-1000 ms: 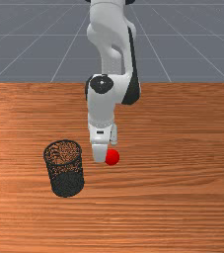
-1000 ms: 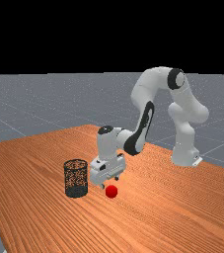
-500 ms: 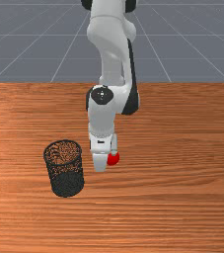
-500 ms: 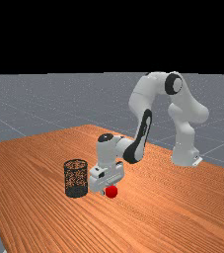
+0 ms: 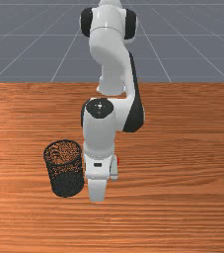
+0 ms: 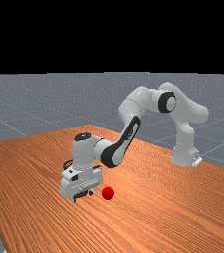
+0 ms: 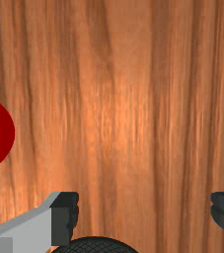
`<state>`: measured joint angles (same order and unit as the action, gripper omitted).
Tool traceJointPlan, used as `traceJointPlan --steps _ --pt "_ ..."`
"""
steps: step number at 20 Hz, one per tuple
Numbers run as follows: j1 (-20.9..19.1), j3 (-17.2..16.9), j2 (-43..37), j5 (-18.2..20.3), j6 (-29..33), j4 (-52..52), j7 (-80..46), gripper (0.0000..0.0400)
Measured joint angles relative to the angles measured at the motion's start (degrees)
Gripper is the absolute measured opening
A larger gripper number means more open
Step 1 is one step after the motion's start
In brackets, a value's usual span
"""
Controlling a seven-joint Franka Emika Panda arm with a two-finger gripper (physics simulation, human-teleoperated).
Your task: Put the ball into the container
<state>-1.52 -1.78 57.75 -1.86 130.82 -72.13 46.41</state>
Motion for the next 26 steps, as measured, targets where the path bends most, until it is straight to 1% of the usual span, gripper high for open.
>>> traceJointPlan --steps 2,3,4,5,6,8,9,11,12,13,17,18,19,21,23,24,26 --pt "0.0 0.0 -2.5 0.0 -2.2 -0.7 0.1 0.0399" --pt "0.0 0.0 -2.9 0.0 -4.7 -0.1 0.2 0.0399" --pt "0.1 -0.1 -4.5 -0.1 -3.1 -2.9 0.1 0.04" --pt "-0.5 0.6 -4.5 0.6 -4.8 -2.3 0.9 0.04" --pt "-0.4 0.5 -4.7 0.5 -4.9 -2.4 0.8 0.04" --pt "-0.5 0.7 -2.6 0.7 -6.8 1.7 1.0 0.04" --pt "-0.1 0.1 -0.2 0.2 -9.6 6.4 0.5 0.04" --pt "-0.2 0.2 3.0 0.3 -11.6 12.0 0.4 0.04" --pt "-0.2 0.2 2.2 0.3 -10.1 10.4 0.5 0.04" --pt "-0.5 0.6 1.3 0.7 -10.3 8.9 1.0 0.04" --pt "-1.1 1.0 -13.4 1.1 2.1 -18.2 1.7 0.04" --pt "-0.2 0.0 -15.6 0.0 2.1 -21.9 0.6 0.04" --pt "-0.2 0.0 -17.3 -0.1 3.8 -25.0 0.6 0.04" --pt "-0.2 0.0 -13.8 -0.1 0.2 -20.5 0.6 0.04" --pt "-0.2 0.0 -10.7 -0.1 0.3 -18.7 0.6 0.04" --pt "-0.2 0.0 -9.7 -0.1 0.8 -18.3 0.6 0.04" --pt "0.7 -0.4 -11.2 0.5 7.0 -22.8 -2.7 0.04"
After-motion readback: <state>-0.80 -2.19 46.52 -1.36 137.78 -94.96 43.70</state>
